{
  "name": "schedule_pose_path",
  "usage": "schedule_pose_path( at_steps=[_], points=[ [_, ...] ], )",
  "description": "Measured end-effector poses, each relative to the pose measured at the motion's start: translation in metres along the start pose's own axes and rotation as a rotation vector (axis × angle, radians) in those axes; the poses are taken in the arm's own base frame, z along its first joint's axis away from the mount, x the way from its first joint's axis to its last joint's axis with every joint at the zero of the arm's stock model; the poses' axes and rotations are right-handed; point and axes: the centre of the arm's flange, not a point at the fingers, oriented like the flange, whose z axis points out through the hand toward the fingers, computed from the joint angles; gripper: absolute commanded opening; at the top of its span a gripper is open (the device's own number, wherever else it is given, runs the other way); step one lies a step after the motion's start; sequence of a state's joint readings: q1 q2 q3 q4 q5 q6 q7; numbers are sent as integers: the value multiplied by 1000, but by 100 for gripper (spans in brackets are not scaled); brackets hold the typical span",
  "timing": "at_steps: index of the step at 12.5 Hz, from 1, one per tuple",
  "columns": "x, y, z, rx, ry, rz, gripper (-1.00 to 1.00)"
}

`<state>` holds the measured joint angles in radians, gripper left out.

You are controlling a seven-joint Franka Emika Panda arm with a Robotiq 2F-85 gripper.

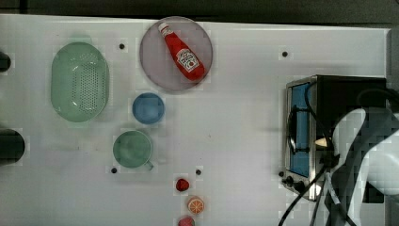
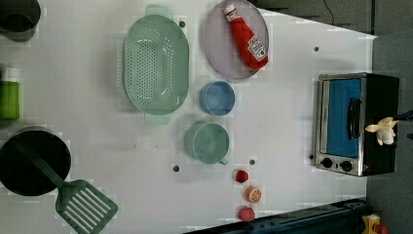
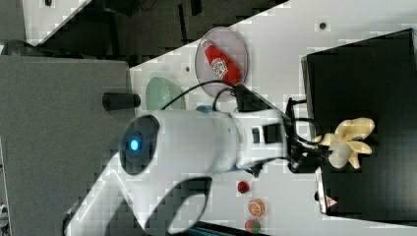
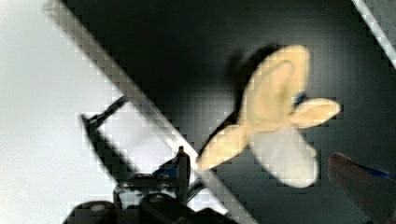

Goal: Pick banana from table and place on oven.

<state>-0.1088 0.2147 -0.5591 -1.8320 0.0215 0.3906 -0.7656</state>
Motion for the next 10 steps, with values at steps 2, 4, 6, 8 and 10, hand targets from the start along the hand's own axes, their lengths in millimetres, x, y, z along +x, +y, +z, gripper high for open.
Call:
schedule_pose_path(
  at_steps=[2, 4, 6, 8, 10],
  points=[
    [0, -36, -15, 12, 29, -40, 100],
    [-18, -99, -36, 62, 48, -49, 100],
    [-52, -175, -58, 89, 27, -41, 100],
    [-99, -245, -81, 111, -27, -3, 100],
    [-155, -298, -109, 97, -33, -6, 100]
  ],
)
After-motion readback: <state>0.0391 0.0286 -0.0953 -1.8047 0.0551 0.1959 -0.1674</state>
